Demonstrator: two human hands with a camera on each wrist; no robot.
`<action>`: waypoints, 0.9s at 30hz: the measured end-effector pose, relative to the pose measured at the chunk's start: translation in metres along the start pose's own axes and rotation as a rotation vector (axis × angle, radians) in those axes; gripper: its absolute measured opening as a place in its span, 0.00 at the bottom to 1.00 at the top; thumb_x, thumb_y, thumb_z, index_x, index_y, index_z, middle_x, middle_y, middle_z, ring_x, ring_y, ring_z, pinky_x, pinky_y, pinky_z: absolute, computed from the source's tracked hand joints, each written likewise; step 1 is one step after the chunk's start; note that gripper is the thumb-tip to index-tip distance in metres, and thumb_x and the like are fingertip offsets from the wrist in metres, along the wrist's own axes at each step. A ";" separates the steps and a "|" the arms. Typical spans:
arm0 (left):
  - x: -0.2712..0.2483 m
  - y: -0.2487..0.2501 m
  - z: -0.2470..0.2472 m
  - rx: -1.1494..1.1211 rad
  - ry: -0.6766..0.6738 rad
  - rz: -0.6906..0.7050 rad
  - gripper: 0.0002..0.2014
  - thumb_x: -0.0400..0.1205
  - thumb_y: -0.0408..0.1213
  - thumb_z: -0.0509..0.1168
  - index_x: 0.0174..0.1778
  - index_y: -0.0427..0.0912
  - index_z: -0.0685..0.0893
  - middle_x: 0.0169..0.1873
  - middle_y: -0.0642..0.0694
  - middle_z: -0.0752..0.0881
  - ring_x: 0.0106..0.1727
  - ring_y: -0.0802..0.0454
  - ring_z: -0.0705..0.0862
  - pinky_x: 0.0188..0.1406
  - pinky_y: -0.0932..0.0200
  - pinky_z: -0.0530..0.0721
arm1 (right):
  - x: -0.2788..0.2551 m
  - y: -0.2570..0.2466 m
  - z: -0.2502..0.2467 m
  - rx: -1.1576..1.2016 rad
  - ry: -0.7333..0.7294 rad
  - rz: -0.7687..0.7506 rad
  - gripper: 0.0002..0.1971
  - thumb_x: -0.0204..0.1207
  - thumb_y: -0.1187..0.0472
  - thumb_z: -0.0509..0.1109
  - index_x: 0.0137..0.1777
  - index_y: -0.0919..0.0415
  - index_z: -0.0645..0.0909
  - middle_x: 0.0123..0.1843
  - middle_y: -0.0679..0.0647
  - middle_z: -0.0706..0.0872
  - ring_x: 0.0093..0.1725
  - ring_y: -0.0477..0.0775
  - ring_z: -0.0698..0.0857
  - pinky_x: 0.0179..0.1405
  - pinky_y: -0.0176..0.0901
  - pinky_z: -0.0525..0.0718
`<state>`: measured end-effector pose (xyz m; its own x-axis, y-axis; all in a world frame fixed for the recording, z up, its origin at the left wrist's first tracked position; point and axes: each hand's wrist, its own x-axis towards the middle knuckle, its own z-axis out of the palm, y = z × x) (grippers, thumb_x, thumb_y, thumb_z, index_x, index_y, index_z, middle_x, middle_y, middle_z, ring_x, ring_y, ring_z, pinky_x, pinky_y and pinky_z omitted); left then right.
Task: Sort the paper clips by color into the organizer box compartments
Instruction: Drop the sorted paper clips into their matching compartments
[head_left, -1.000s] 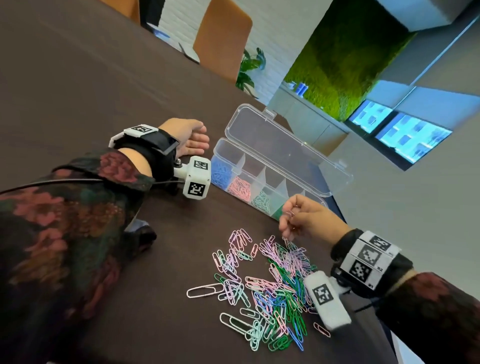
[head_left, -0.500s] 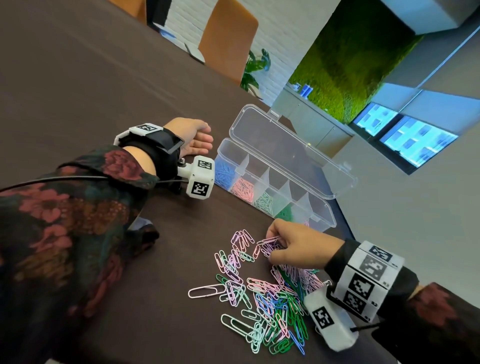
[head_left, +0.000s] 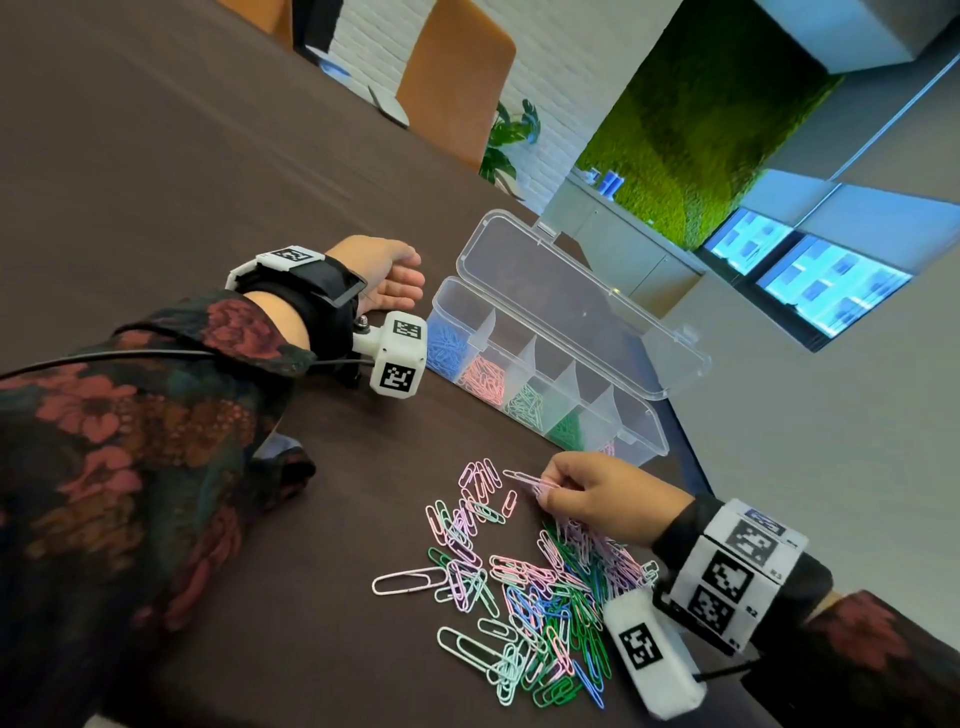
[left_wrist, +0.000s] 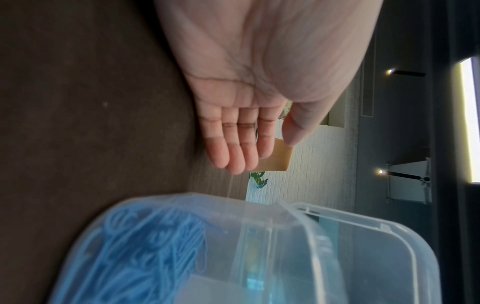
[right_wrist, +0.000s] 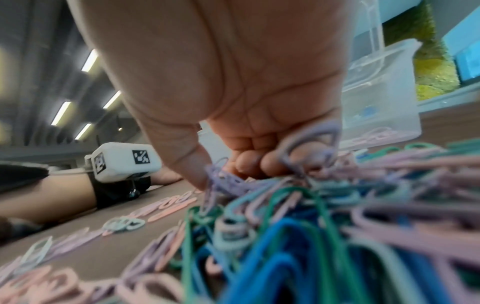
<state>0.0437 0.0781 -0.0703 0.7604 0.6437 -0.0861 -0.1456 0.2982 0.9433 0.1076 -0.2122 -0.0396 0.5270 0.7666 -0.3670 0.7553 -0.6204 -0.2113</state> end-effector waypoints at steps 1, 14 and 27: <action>0.000 0.000 0.000 0.001 0.001 0.001 0.07 0.85 0.36 0.58 0.52 0.36 0.78 0.41 0.41 0.83 0.39 0.49 0.84 0.35 0.61 0.84 | 0.000 0.003 -0.001 0.058 0.008 0.002 0.09 0.80 0.58 0.67 0.38 0.53 0.74 0.31 0.44 0.77 0.25 0.38 0.73 0.30 0.31 0.72; -0.001 0.001 -0.001 0.012 -0.008 -0.010 0.07 0.84 0.36 0.59 0.51 0.37 0.78 0.41 0.41 0.83 0.39 0.49 0.84 0.36 0.61 0.84 | -0.003 0.033 0.000 1.184 0.081 -0.047 0.27 0.47 0.52 0.89 0.37 0.63 0.77 0.35 0.61 0.85 0.26 0.49 0.80 0.21 0.37 0.80; 0.000 0.001 0.000 0.008 -0.006 -0.001 0.09 0.85 0.36 0.58 0.57 0.35 0.77 0.42 0.40 0.82 0.40 0.48 0.82 0.41 0.59 0.82 | -0.008 0.026 0.004 1.589 0.161 0.001 0.17 0.67 0.68 0.68 0.57 0.68 0.78 0.31 0.60 0.82 0.30 0.58 0.88 0.23 0.40 0.87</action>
<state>0.0432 0.0784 -0.0698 0.7646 0.6388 -0.0855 -0.1392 0.2932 0.9459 0.1213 -0.2348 -0.0463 0.6384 0.7112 -0.2942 -0.3455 -0.0768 -0.9353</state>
